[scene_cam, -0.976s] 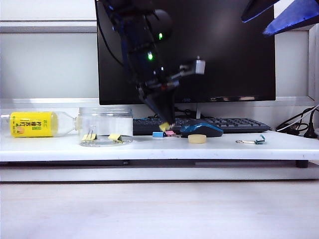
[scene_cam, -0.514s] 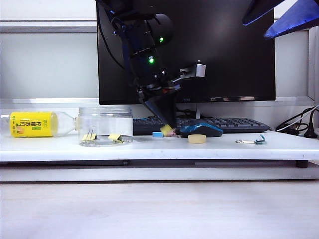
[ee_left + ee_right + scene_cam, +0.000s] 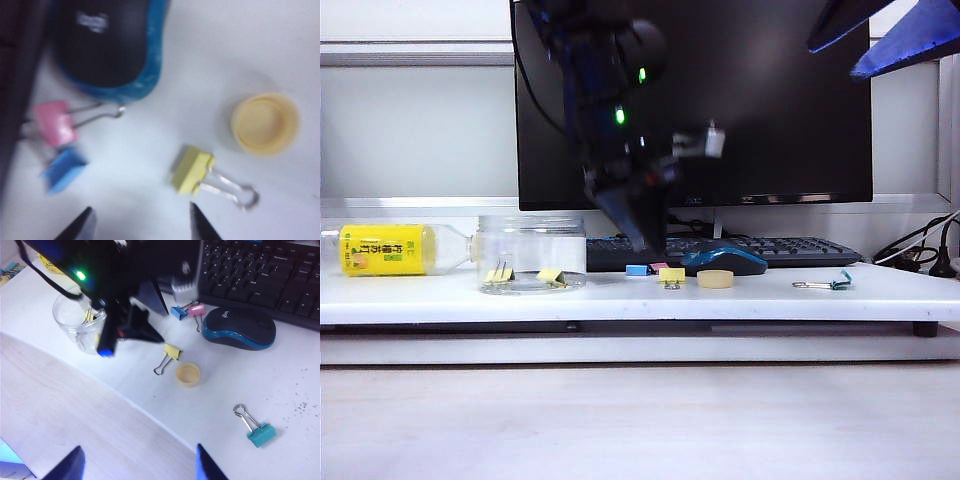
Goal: Take the clips out of the round transparent plastic box and place them on the table.
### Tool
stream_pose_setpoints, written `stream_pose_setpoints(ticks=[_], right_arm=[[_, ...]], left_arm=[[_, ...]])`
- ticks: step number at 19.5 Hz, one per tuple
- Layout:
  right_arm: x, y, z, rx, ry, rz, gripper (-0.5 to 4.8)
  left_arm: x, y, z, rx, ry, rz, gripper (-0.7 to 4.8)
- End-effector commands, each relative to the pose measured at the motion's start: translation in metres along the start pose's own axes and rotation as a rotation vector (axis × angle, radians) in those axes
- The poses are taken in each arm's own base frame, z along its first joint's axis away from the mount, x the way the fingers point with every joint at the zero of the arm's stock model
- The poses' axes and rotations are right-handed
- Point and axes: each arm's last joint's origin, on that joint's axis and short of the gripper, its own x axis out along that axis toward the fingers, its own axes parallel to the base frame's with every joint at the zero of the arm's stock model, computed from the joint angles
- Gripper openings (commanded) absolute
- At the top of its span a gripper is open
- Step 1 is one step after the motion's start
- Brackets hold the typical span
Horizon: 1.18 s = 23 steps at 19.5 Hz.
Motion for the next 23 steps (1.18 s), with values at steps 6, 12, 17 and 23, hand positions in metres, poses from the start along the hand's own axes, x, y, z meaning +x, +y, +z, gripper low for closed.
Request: stream_pose_setpoints(ticks=[6,12,17,23], right_arm=[[0.006,0.000,0.000,0.000,0.026,0.036,2.84],[0.006,0.001,-0.001,0.004,0.035,0.062,2.84],[0.005,0.001,-0.001,0.003,0.033,0.072,2.84],[0.005,0.001,-0.001,0.002,0.032,0.073,2.84]], left_arm=[[-0.108,0.000,-0.003,-0.079,0.124,0.098,2.42],[-0.095,0.023,-0.027,-0.301,0.215,0.095,2.42],[-0.082,0.028,-0.032,-0.368,0.259,0.086,2.41],[-0.062,0.028,-0.034,-0.558,0.315,0.087,2.37]])
